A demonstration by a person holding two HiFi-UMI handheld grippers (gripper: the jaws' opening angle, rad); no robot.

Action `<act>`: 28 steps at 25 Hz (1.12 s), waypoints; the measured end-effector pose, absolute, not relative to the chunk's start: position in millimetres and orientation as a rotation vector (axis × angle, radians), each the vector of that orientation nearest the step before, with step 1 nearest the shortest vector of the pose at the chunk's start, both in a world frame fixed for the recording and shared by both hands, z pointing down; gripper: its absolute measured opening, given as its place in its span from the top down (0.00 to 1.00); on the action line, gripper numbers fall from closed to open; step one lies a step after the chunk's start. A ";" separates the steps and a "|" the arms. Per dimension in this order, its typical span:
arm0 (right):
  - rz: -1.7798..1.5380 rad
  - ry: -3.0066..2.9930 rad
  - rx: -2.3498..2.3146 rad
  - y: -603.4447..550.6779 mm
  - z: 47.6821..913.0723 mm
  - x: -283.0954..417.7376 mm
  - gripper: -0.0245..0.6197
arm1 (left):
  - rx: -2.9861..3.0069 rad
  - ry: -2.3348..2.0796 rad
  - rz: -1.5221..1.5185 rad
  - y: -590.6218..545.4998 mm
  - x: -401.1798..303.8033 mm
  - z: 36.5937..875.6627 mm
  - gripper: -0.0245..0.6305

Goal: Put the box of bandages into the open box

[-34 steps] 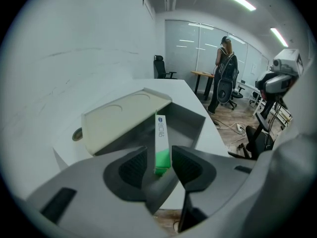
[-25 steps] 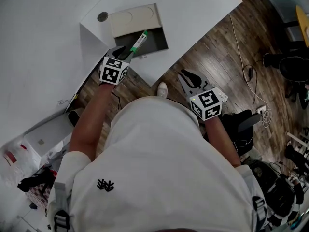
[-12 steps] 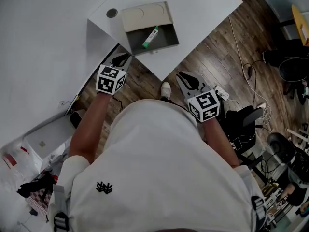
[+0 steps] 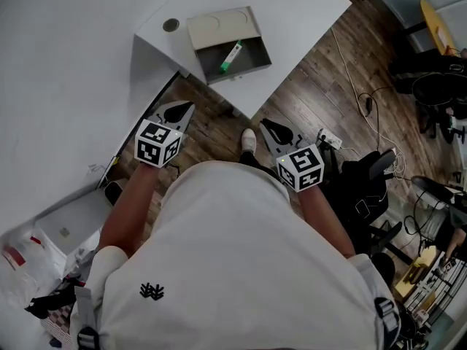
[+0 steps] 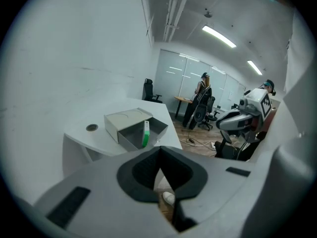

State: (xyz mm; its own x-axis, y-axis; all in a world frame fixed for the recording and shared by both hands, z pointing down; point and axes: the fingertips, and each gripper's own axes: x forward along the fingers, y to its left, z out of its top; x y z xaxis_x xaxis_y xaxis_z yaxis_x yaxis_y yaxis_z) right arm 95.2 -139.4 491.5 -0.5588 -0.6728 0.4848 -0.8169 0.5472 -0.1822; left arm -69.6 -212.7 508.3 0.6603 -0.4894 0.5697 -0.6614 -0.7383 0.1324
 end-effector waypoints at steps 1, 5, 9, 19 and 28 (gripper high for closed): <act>0.557 -2.426 1.228 -135.5 490.9 92.3 0.92 | 2.553 -0.900 0.719 -207.0 -71.1 505.3 0.95; 0.558 -2.417 1.257 -118.4 488.9 82.3 0.93 | 2.568 -0.848 0.667 -182.8 -76.5 493.2 0.95; 0.556 -2.410 1.278 -102.6 487.6 73.6 0.93 | 2.595 -0.801 0.626 -162.4 -79.7 480.9 0.95; 0.537 -2.381 1.312 -71.7 484.7 56.2 0.94 | 2.642 -0.732 0.581 -124.5 -93.0 468.5 0.95; 0.520 -2.366 1.324 -59.4 484.3 47.3 0.95 | 2.658 -0.715 0.574 -112.8 -102.2 469.7 0.95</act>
State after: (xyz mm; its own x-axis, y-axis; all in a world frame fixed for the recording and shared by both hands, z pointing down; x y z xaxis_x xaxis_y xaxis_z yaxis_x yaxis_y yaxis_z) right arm 47.3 -59.4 484.3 -0.4845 -0.7227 0.4929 -0.8628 0.4877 -0.1331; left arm -102.2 -112.8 469.7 0.7929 -0.4020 0.4579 -0.5342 -0.8201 0.2050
